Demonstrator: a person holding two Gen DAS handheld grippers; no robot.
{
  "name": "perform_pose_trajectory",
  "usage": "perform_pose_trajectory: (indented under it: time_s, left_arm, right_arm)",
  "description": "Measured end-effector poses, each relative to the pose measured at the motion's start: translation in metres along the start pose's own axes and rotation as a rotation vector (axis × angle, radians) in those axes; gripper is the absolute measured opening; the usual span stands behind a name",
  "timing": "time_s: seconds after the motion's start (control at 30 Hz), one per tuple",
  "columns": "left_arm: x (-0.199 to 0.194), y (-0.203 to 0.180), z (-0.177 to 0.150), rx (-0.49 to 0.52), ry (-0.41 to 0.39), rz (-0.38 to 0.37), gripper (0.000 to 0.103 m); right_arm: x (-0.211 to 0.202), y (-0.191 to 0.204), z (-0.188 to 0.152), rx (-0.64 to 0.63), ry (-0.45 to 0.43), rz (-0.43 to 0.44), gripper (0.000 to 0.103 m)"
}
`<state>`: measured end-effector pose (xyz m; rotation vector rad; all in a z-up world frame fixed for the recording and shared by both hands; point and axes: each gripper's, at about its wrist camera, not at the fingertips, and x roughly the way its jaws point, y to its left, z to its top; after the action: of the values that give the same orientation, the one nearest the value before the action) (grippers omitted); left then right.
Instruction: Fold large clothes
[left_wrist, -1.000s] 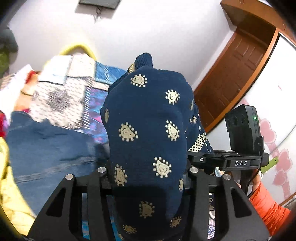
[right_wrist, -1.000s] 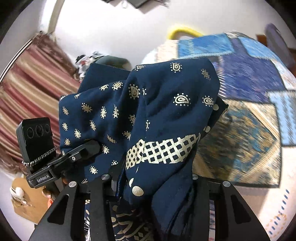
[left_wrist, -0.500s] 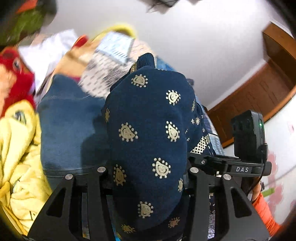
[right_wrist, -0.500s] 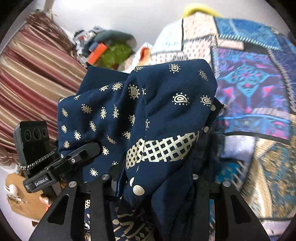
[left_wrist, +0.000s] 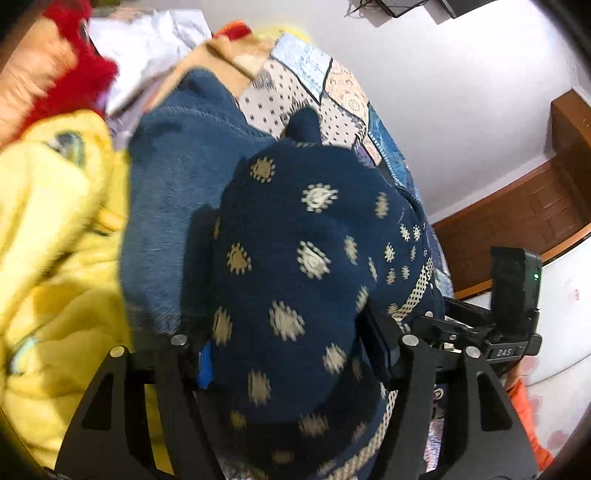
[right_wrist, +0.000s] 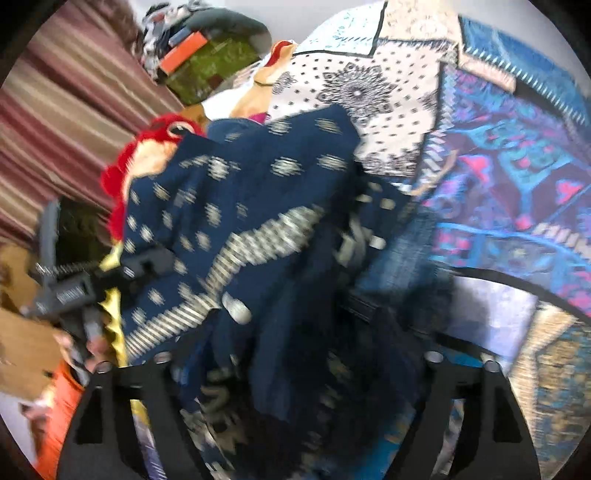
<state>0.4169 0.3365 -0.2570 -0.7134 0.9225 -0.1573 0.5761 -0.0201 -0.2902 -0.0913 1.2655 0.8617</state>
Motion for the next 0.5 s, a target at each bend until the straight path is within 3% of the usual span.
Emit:
perform_pose_trajectory:
  time_s: [0.1, 0.3, 0.43, 0.5]
  left_arm:
    - [-0.019, -0.012, -0.004, 0.060, -0.046, 0.098, 0.065]
    - [-0.039, -0.044, -0.035, 0.154, -0.126, 0.256, 0.090]
    - [-0.023, -0.062, -0.071, 0.281, -0.028, 0.369, 0.091]
    - [-0.023, -0.062, -0.086, 0.307, -0.019, 0.416, 0.091]
  right_arm:
    - [-0.020, -0.006, -0.013, -0.002, -0.032, -0.024, 0.081]
    - [-0.054, 0.022, -0.045, -0.051, -0.144, -0.006, 0.082]
    - [-0.046, 0.031, -0.063, -0.020, -0.126, -0.042, 0.082]
    - [-0.037, 0.028, -0.074, 0.004, -0.093, -0.084, 0.082]
